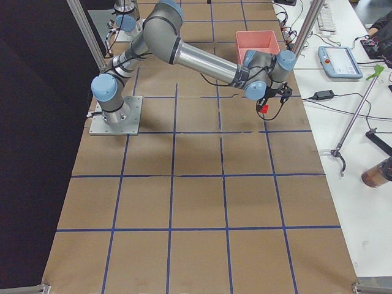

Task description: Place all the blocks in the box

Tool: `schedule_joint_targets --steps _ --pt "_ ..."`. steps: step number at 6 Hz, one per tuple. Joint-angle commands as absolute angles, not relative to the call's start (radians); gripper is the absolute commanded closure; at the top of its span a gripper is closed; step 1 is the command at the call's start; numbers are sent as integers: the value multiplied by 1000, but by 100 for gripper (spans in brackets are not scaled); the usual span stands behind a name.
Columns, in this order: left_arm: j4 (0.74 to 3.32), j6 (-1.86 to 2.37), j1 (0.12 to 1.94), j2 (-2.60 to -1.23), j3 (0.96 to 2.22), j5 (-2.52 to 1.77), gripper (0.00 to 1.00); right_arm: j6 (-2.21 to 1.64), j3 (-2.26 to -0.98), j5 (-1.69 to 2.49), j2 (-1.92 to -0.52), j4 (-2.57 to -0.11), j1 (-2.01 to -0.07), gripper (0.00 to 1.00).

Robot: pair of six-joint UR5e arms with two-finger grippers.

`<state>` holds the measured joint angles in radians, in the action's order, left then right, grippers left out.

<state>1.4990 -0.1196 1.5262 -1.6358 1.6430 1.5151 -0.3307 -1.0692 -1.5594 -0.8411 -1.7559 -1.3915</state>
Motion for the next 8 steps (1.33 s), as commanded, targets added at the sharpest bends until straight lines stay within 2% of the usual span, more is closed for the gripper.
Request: schedule_joint_targets --steps 1,3,5,6,7,8 --pt "1499 -121 1519 -1637 1647 1514 3 -348 -936 -1562 -865 -1701 -1551 66" --pt "1496 -121 1511 -1648 1637 1519 1 -568 -847 -1549 -816 -1727 -1729 65" --pt "1489 -124 1500 -1648 1634 1519 1 -554 -773 -1546 -715 -1837 -1821 65" --pt "1489 -124 1499 -1652 1634 1520 1 -543 -773 -1543 -680 -1873 -1834 53" --pt "1489 -126 1499 -1654 1635 1522 1 -543 -776 -1543 -673 -1890 -1836 3" --pt "1489 -124 1499 -1657 1637 1522 1 -543 -782 -1542 -672 -1882 -1836 0"
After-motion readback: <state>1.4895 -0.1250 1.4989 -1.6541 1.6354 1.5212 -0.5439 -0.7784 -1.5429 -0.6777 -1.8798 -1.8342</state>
